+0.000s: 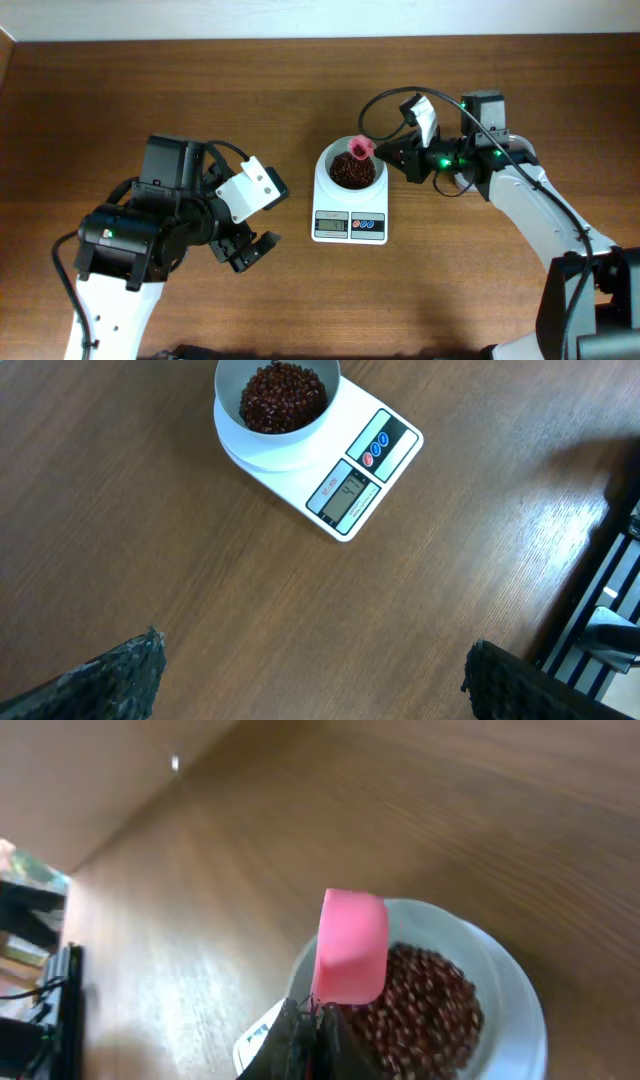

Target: Scoop and weigh 50g on scale

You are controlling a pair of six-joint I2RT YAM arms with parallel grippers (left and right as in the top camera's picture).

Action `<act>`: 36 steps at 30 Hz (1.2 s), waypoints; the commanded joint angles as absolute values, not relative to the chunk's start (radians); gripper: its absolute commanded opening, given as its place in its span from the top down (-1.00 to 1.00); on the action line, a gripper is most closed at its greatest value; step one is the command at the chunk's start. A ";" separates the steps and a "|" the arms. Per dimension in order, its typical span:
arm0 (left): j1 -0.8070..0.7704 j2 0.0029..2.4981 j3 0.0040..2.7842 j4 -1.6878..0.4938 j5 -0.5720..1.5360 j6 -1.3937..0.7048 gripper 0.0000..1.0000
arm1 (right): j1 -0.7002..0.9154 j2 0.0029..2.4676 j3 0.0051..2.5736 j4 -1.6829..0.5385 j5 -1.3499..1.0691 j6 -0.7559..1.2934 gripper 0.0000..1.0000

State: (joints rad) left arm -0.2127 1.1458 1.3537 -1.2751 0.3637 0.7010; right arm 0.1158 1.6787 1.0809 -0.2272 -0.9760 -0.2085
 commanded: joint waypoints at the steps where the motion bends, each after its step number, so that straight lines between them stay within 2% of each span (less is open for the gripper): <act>1: -0.207 1.142 1.347 -1.274 0.378 0.720 -0.98 | 0.118 1.661 1.100 -0.272 -0.762 -0.205 0.92; 6: -0.207 1.142 1.347 -1.274 0.378 0.720 -0.98 | 0.134 1.661 1.100 -0.272 -0.812 -0.205 0.92; 8: -0.207 1.142 1.347 -1.274 0.378 0.720 -0.98 | 0.130 1.656 1.101 -0.268 -0.992 -0.217 0.92; 9: -0.207 1.142 1.347 -1.274 0.378 0.720 -0.98 | 0.125 1.655 1.101 -0.265 -1.110 -0.301 0.92; 10: -0.207 1.142 1.347 -1.274 0.378 0.720 -0.98 | 0.124 1.656 1.101 -0.275 -1.001 -0.336 0.92; 11: -0.207 1.142 1.347 -1.274 0.378 0.720 -0.98 | 0.137 1.657 1.101 -0.295 -0.754 -0.302 0.92; 12: -0.207 1.142 1.347 -1.274 0.378 0.720 -0.98 | 0.158 1.655 1.101 -0.302 -0.665 -0.297 0.92; 21: -0.207 1.142 1.347 -1.274 0.378 0.720 -0.98 | 0.183 1.655 1.101 -0.273 -0.760 -0.302 0.92; 36: -0.207 1.142 1.347 -1.274 0.378 0.720 -0.98 | 0.184 1.651 1.103 -0.274 -0.760 -0.299 0.92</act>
